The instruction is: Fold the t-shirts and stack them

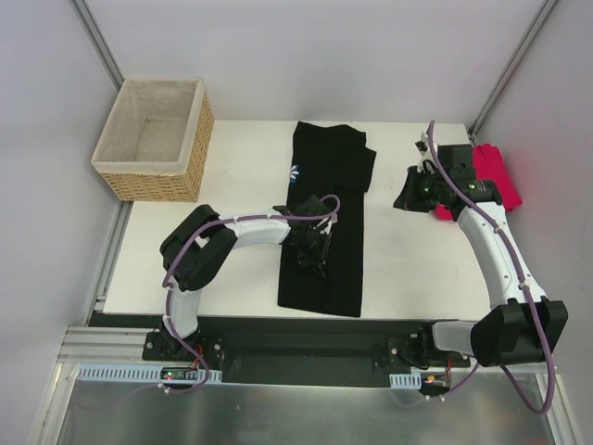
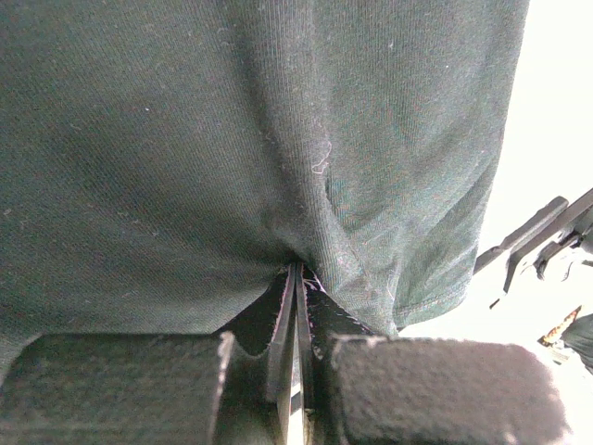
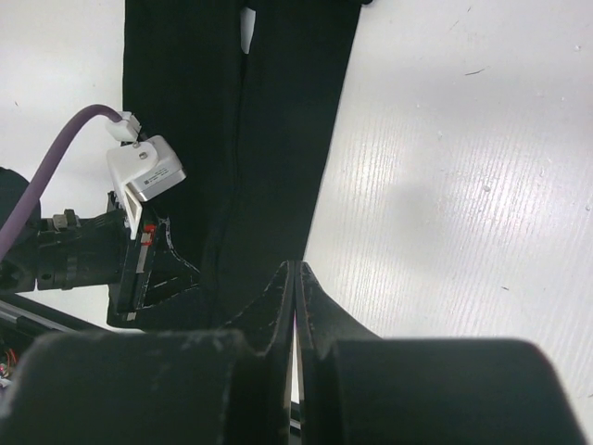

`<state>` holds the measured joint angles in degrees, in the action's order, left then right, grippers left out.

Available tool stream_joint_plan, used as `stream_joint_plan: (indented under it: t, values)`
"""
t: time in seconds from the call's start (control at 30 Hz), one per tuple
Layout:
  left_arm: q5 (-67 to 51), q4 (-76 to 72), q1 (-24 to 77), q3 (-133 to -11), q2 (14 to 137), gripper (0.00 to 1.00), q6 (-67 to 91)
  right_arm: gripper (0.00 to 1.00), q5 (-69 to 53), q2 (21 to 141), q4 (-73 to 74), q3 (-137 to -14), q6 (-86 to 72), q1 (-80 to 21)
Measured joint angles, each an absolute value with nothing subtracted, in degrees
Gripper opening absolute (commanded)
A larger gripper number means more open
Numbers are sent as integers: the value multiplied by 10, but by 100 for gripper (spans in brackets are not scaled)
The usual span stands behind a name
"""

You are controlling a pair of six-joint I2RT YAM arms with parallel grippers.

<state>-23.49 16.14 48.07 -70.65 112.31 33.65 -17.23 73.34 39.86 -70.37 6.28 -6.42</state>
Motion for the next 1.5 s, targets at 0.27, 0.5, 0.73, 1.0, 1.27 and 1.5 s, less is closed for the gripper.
stream_joint_plan:
  t: [0.27,0.5,0.73,1.0,1.27,1.5]
  values:
    - [-235,165,481,-726,1136,0,336,1,-174,734,393,-660,61,-64]
    - [-235,166,481,-729,1139,0,334,7,-174,734,392,-610,60,-64]
    - [-234,166,481,-729,1136,26,330,28,-174,731,392,-598,50,-64]
    - [-228,182,483,-729,1104,51,306,31,-171,696,395,-582,45,-64]
    - [-216,208,483,-734,1040,51,304,31,-186,638,402,-540,29,-64]
    - [-174,199,457,-680,868,50,307,32,-248,600,369,-412,-61,-73]
